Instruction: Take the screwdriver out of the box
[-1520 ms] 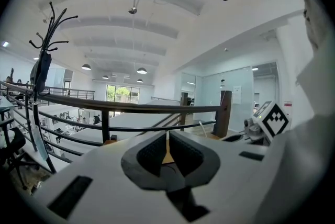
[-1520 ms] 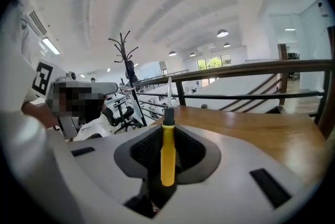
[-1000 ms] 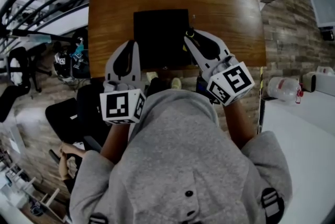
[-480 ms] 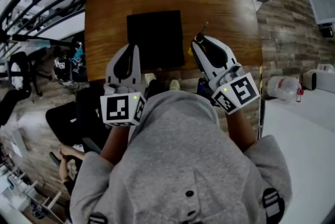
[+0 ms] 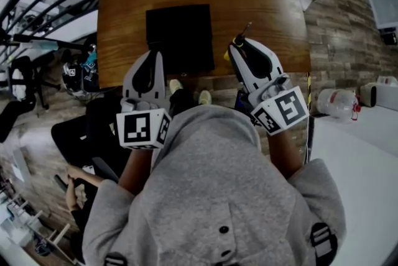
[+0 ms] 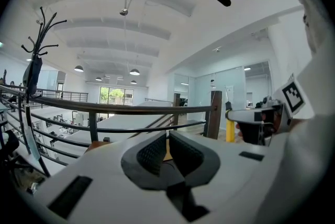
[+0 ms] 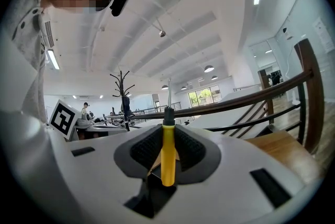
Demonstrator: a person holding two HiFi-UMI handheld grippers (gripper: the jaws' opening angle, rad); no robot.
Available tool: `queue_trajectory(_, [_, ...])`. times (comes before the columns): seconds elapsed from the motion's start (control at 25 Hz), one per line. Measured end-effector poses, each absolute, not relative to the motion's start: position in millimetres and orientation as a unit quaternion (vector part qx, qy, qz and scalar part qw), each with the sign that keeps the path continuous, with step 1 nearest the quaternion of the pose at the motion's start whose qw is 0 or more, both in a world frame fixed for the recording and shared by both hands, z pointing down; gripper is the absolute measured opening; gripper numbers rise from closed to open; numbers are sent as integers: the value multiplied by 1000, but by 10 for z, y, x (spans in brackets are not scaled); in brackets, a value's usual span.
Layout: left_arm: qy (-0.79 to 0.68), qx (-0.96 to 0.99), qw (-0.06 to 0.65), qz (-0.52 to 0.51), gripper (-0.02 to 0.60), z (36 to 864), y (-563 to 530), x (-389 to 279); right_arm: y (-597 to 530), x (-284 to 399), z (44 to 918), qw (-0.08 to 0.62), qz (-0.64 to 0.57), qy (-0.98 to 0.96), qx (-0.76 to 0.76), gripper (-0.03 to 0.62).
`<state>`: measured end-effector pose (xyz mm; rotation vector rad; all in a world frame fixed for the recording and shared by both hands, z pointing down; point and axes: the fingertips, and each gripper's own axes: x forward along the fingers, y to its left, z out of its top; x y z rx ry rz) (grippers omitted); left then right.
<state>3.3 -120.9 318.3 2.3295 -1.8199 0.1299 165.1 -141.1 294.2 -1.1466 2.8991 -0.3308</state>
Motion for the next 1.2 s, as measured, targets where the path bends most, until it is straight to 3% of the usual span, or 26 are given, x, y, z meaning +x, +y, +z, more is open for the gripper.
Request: queue_trajectory(1.2, [-621,779,86,30,29,3142,-437,-422,-625,1148,2915,-10,-94,931,-353,84])
